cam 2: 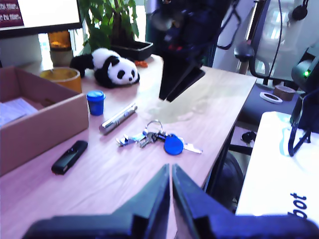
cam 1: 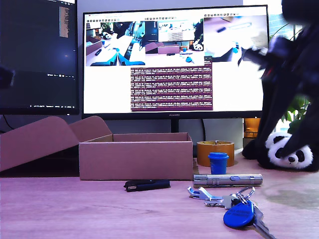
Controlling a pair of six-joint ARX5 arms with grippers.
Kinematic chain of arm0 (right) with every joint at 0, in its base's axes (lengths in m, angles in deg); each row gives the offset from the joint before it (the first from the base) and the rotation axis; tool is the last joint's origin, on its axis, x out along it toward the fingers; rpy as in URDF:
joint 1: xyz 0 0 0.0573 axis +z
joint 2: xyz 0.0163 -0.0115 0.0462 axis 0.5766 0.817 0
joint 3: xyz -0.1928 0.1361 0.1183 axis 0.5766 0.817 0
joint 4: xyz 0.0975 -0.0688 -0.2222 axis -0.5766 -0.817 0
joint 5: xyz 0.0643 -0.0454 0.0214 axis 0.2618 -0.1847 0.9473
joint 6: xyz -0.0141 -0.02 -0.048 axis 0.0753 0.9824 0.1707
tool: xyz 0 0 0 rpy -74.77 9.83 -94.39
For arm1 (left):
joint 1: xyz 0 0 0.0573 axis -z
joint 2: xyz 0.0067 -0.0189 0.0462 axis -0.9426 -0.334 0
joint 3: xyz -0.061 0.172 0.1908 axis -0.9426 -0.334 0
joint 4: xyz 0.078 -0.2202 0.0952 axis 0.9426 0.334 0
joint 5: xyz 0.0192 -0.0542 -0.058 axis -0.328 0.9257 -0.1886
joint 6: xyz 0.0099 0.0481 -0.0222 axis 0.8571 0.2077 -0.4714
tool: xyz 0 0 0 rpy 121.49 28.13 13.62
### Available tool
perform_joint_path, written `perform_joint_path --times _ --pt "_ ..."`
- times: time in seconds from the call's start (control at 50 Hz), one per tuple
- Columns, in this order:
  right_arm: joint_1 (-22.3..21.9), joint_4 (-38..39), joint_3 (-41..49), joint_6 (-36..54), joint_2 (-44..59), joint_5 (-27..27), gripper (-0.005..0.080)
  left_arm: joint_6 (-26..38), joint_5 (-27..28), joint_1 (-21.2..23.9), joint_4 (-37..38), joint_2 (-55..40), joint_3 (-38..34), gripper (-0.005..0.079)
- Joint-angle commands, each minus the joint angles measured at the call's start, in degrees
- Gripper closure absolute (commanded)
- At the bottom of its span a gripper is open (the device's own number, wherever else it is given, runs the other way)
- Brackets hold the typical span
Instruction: Pick up the keys and place it inside the cardboard box
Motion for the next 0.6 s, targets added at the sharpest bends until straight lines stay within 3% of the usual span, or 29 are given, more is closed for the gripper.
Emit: perform_joint_path --times 0.0,0.22,0.58 --pt "1.03 1.31 -0.57 0.0 1.53 0.46 0.0464 0.48 -0.17 0.11 0.24 0.52 -1.05 0.0764" --pt "3.48 4.35 -0.57 -0.2 5.77 0.46 0.0465 0.48 -0.96 0.11 0.63 0.52 -1.05 0.0764" --pt "3.69 6.97 -0.57 -0.15 10.05 0.11 0.0471 0.46 -0.96 0.11 1.7 0.52 -1.05 0.0764"
